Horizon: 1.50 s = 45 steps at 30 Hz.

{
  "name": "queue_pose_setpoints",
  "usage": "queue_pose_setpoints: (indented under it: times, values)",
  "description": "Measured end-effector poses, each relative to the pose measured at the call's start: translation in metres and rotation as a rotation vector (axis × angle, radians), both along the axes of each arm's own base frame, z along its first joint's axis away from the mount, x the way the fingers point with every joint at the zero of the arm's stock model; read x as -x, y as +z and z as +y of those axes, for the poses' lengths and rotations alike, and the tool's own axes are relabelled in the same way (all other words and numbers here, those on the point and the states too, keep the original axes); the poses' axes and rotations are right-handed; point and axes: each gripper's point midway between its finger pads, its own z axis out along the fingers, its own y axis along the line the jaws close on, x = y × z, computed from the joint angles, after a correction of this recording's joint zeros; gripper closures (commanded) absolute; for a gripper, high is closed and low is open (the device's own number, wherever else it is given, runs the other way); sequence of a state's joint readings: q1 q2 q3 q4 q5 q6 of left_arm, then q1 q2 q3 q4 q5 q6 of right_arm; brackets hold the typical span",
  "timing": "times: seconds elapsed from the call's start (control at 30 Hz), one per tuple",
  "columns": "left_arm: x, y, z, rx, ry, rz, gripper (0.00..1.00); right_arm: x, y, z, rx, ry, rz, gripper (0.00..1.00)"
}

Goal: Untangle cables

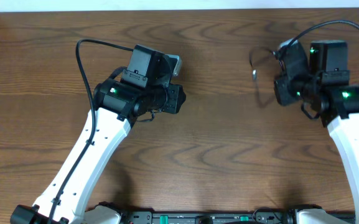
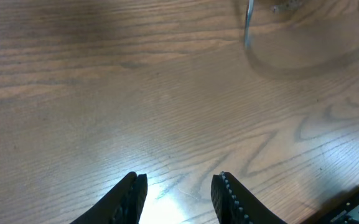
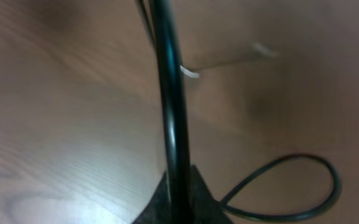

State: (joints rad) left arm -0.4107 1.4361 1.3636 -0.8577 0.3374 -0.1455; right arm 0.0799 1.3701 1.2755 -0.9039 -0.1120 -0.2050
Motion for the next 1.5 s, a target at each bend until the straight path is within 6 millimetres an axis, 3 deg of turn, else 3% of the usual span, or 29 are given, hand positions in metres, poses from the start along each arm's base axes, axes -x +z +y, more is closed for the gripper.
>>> queue_pose_setpoints:
  times: [0.13, 0.3, 0.4, 0.47, 0.57, 0.67, 0.8, 0.97, 1.13, 1.27, 1.5]
  values:
    - [0.0, 0.0, 0.0, 0.003, 0.007, 0.004, 0.61, 0.032, -0.034, -0.044, 0.1, -0.275, 0.211, 0.99]
    - [0.0, 0.0, 0.0, 0.004, 0.01, 0.005, 0.61, 0.049, -0.039, -0.069, 0.09, -0.469, 0.278, 0.99]
    - [0.0, 0.0, 0.0, 0.004, 0.01, 0.004, 0.61, 0.051, -0.04, -0.048, -0.048, -0.361, 0.318, 0.99]
    - [0.0, 0.0, 0.0, 0.003, 0.01, 0.004, 0.61, 0.059, -0.037, -0.013, -0.188, -0.175, 0.357, 0.93]
    - [0.0, 0.0, 0.0, 0.002, 0.012, 0.003, 0.61, 0.072, -0.021, 0.033, -0.375, 0.099, 0.363, 0.99]
    - [0.0, 0.0, 0.0, 0.002, 0.011, 0.004, 0.61, 0.066, -0.008, 0.049, -0.445, 0.225, 0.285, 0.99]
    - [0.0, 0.0, 0.0, 0.002, 0.012, 0.004, 0.61, 0.034, -0.002, 0.039, -0.442, 0.134, 0.183, 0.99]
    - [0.0, 0.0, 0.0, 0.008, 0.012, 0.008, 0.61, 0.024, -0.007, 0.021, -0.443, -0.067, 0.208, 0.98]
    - [0.003, 0.001, -0.003, 0.023, 0.001, 0.018, 0.57, 0.027, -0.011, 0.017, -0.447, -0.137, 0.243, 0.77]
    - [0.007, -0.002, -0.002, 0.019, 0.004, 0.044, 0.57, 0.044, -0.023, 0.017, -0.444, -0.174, 0.334, 0.65]
    - [0.015, -0.023, -0.001, -0.008, -0.001, 0.138, 0.57, 0.106, -0.076, 0.019, -0.433, -0.334, 0.632, 0.56]
